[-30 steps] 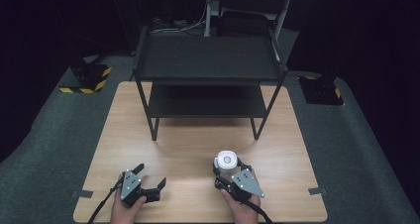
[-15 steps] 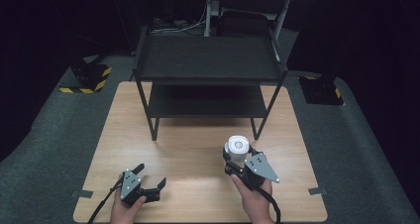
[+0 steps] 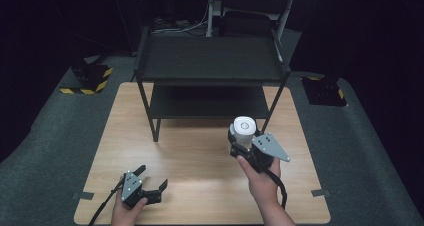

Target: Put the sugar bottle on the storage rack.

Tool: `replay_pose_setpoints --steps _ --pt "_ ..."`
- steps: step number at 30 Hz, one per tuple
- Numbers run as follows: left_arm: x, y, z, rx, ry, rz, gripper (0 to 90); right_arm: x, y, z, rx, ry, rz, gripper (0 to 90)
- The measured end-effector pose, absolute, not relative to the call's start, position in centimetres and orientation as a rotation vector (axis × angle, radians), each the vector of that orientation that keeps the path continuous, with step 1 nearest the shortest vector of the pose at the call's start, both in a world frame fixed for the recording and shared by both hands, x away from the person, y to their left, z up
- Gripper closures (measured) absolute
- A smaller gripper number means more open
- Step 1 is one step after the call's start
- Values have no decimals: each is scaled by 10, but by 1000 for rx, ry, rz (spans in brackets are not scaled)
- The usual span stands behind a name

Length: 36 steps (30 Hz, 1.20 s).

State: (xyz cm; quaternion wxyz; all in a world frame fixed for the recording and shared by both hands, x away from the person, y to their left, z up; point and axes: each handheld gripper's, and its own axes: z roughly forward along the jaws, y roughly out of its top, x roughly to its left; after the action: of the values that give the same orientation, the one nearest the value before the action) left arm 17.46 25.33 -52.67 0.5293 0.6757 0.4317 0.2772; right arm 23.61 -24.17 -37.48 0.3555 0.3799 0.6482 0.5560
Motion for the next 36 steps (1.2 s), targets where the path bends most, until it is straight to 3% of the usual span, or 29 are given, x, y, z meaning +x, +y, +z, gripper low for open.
replay_pose_setpoints --steps 12,36 --pt "175 254 -527 1614 1030 653 5 273 -234 -346 984 1682 1422 289" --pt "176 256 -526 1615 1026 645 4 331 -208 -337 993 1665 1379 289"
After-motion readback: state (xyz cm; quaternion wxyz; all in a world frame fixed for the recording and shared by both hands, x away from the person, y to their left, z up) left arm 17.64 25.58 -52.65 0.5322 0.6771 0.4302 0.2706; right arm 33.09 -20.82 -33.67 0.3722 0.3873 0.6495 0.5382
